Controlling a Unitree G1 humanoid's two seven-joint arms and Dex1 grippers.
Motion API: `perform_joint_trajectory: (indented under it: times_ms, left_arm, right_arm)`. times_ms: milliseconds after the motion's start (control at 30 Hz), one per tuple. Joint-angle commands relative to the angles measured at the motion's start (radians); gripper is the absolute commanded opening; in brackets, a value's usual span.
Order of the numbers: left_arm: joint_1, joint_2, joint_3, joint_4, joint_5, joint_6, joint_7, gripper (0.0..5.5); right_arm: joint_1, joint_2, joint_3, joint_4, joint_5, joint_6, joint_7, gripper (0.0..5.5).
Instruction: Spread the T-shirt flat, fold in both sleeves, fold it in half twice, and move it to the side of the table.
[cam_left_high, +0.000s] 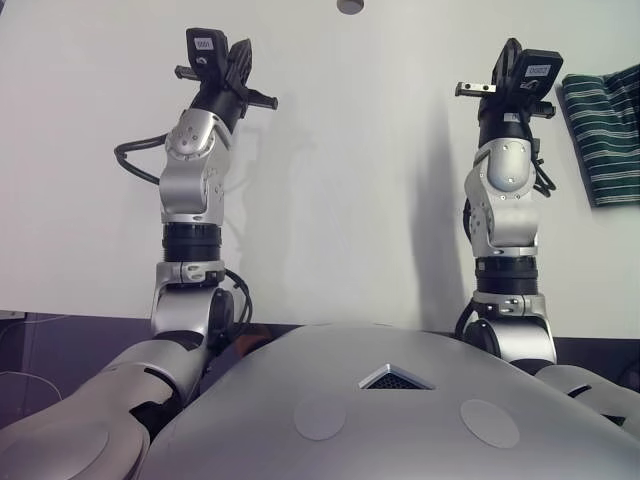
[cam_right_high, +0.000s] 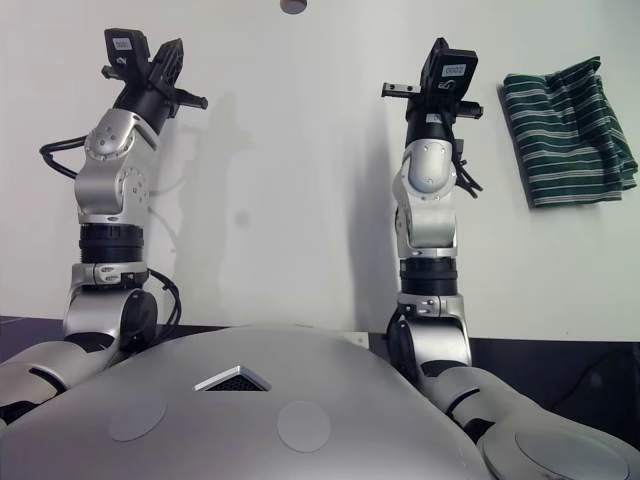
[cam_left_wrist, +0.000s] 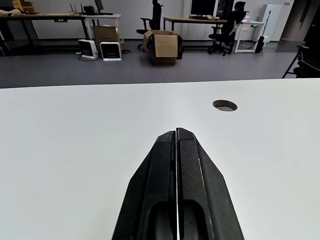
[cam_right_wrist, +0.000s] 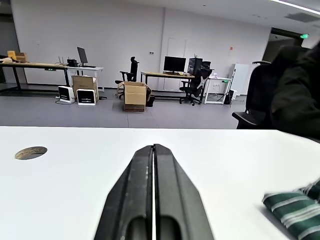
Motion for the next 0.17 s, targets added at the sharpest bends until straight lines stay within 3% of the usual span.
perform_joint_trajectory:
  times_ms: [33, 167]
  left_arm:
    - [-0.062, 0.036, 0.032, 0.05, -0.012, 0.029, -0.015, 0.02]
    - [-0.123, 0.056, 0.056, 0.091, -0.031, 0.044, -0.036, 0.02]
  right_arm:
    - [-0.009, 0.04, -0.017, 0.061, -0.01, -0.038, -0.018, 0.0]
    - [-0.019, 0.072, -0.025, 0.108, -0.02, -0.073, -0.021, 0.0]
